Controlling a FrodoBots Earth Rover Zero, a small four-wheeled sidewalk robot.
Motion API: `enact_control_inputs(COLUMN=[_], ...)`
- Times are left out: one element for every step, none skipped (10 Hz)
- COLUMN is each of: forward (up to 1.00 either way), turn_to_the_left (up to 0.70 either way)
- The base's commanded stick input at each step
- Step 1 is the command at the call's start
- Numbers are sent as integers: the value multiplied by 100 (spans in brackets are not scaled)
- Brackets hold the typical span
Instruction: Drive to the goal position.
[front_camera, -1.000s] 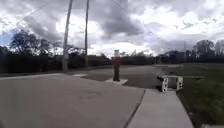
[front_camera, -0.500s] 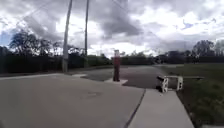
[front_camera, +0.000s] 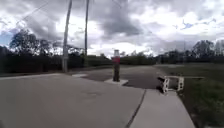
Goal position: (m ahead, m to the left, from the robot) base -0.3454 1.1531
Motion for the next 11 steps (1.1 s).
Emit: enact_control_inputs(forward=[16,16,16,16,16,14,11,9,6,4,1], turn_to_the_left=[0,0,0,0,0,0,0,0,0,0,0])
